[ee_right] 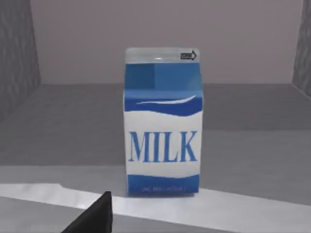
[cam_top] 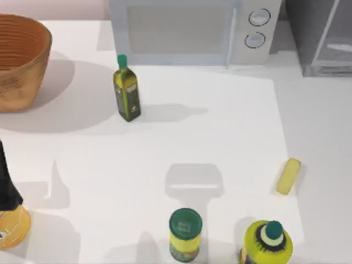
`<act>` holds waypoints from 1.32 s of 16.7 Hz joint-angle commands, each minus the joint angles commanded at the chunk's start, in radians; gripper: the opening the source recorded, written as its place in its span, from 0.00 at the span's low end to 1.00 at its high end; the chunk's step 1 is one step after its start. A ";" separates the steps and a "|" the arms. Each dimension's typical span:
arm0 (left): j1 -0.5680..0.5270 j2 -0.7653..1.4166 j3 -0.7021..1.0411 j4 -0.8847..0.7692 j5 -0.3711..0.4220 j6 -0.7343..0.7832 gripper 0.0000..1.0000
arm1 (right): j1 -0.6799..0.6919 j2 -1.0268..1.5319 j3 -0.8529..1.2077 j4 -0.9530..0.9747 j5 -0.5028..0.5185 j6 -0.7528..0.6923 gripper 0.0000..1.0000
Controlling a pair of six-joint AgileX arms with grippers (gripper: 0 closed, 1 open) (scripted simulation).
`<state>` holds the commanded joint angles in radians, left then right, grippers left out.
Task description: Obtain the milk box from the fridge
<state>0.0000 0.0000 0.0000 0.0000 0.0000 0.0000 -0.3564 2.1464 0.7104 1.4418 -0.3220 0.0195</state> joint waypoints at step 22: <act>0.000 0.000 0.000 0.000 0.000 0.000 1.00 | 0.149 0.298 0.596 -0.301 0.153 -0.013 1.00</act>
<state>0.0000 0.0000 0.0000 0.0000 0.0000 0.0000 -0.2072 2.4448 1.3062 1.1404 -0.1685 0.0068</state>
